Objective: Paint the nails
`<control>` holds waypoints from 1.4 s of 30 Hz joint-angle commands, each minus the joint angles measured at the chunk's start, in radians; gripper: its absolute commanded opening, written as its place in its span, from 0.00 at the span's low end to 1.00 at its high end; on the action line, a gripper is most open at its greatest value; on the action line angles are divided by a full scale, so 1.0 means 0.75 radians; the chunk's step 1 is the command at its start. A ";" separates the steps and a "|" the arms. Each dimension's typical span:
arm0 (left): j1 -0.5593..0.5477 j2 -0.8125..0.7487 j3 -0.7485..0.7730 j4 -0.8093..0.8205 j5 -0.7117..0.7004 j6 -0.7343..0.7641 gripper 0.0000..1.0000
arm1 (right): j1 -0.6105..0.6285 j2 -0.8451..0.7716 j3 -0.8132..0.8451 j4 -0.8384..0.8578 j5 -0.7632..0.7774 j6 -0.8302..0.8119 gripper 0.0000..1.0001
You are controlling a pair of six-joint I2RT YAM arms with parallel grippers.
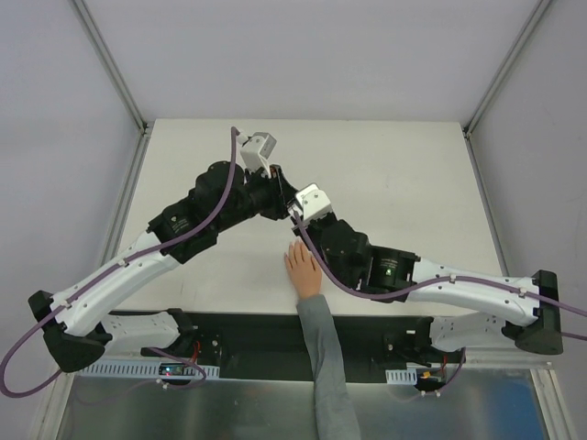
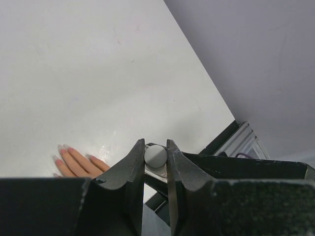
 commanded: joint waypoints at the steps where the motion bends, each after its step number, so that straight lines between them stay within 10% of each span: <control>1: -0.015 -0.031 0.011 -0.008 -0.088 -0.064 0.00 | 0.015 -0.100 0.004 0.141 -0.174 -0.153 0.01; 4: -0.009 -0.068 -0.022 0.037 -0.010 -0.050 0.07 | -0.005 -0.112 0.049 0.012 -0.384 -0.127 0.01; 10: 0.067 -0.186 -0.073 0.118 0.251 0.018 0.72 | -0.179 -0.234 -0.043 -0.099 -0.826 0.041 0.00; 16: 0.154 -0.275 -0.116 0.159 0.441 0.047 0.87 | -0.420 -0.427 -0.206 -0.062 -1.364 0.168 0.00; 24: 0.200 -0.240 -0.157 0.378 0.888 0.061 0.59 | -0.749 -0.413 -0.186 0.091 -2.227 0.547 0.00; 42: 0.196 -0.113 -0.165 0.591 1.154 -0.060 0.35 | -0.772 -0.349 -0.180 0.316 -2.195 0.669 0.00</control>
